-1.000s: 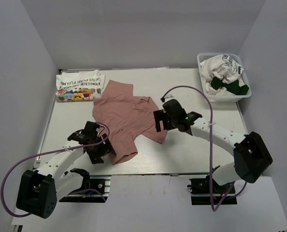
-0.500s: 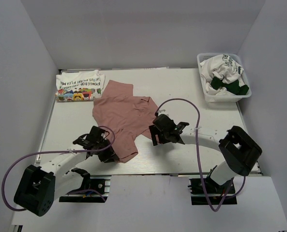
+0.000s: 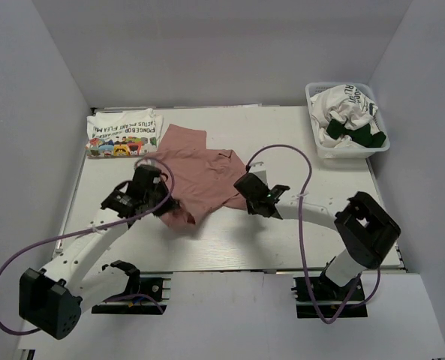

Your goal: Fold and stack the t-shirts

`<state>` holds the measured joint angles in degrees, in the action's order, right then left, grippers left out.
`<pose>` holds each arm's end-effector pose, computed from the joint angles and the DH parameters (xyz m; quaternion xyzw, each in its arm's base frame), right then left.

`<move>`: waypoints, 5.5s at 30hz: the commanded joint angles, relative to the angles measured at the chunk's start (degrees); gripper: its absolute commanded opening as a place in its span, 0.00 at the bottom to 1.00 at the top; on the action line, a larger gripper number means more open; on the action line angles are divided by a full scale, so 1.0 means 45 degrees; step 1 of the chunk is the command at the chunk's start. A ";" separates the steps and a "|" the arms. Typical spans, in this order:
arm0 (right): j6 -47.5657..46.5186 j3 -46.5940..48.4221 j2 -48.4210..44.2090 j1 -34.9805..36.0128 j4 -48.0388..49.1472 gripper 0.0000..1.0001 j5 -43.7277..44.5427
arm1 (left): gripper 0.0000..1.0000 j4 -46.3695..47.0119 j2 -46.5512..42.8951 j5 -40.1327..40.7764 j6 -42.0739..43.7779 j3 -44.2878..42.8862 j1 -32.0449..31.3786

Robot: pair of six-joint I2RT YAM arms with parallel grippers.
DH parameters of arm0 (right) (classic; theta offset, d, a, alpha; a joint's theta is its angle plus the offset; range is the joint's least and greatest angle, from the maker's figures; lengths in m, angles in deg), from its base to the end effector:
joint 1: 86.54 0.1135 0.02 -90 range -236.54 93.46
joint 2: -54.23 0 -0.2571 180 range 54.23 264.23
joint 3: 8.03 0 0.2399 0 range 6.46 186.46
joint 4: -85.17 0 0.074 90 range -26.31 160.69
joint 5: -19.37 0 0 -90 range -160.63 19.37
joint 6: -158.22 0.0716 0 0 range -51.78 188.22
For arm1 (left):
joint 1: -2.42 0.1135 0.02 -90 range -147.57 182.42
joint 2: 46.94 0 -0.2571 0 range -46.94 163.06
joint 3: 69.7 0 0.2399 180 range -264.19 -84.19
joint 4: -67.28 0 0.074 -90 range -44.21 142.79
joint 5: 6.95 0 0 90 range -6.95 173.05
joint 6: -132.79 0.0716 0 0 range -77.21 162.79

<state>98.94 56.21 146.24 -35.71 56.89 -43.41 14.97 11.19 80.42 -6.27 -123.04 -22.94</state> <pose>0.2264 0.2260 0.1445 -0.0947 0.9273 0.0149 0.3619 0.1815 -0.0896 0.1896 -0.1905 0.9397 -0.1887 0.2122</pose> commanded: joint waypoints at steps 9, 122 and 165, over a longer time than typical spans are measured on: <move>-0.1198 0.3414 -0.5678 -0.1783 -0.0531 0.00 0.5219 | 0.00 -0.1144 0.0186 0.5133 0.1798 -0.8528 0.0207; -0.6768 0.5892 -0.9567 -0.1725 0.0570 0.00 0.5866 | 0.00 0.1216 0.0875 0.5137 0.4104 -1.0485 0.1379; -0.4932 0.6693 0.1889 -0.6860 -0.0016 0.90 0.0477 | 1.00 0.0890 1.1567 0.4394 0.4028 -1.3019 0.2648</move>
<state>71.27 79.99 153.30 -65.55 59.81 -33.88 24.46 61.79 101.93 15.00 -170.95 -12.25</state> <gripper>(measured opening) 0.689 0.991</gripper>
